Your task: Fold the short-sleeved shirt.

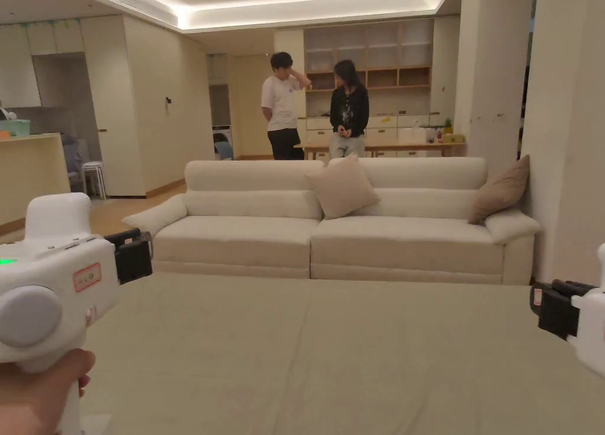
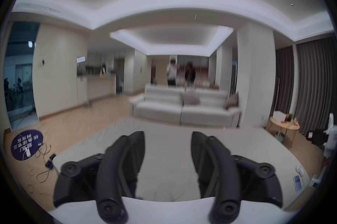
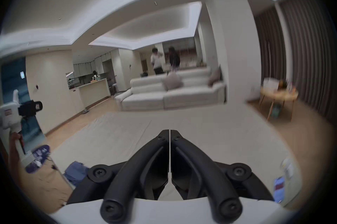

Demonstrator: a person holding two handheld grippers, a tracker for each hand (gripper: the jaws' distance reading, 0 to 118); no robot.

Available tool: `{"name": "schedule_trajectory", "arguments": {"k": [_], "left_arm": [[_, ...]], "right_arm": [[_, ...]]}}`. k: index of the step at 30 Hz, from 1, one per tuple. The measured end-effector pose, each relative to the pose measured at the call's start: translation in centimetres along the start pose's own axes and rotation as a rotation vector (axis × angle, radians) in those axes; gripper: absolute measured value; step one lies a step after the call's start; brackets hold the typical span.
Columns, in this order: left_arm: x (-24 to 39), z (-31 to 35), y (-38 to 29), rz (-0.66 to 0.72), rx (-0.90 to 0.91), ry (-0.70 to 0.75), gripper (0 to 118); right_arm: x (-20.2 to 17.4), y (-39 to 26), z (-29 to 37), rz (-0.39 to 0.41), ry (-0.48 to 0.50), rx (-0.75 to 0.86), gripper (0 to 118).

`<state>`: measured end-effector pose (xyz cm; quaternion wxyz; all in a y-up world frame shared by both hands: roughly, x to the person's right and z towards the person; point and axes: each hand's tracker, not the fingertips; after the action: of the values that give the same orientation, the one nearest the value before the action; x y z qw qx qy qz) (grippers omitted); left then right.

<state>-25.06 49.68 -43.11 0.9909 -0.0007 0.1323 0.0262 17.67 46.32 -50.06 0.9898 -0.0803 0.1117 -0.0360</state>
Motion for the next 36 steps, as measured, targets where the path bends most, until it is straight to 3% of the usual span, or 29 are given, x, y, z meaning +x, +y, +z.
{"name": "schedule_trajectory", "arguments": {"k": [1,2,10,36], "left_arm": [[1.6,0.7,-0.1,0.001,0.029,-0.029,14],[2.8,0.9,-0.3,-0.002,0.047,-0.056,0],[9.2,3.2,2.0,-0.073,0.099,-0.099,0],[8.9,2.6,2.5,-0.063,0.084,-0.137,0]], "right_arm": [[-0.7,1.1,1.3,0.04,-0.018,0.028,2],[-1.1,1.8,2.4,0.057,-0.019,0.058,2],[-0.6,3.3,6.3,0.055,-0.022,0.151,2],[-0.9,3.9,5.7,0.08,-0.046,0.155,2]]}}
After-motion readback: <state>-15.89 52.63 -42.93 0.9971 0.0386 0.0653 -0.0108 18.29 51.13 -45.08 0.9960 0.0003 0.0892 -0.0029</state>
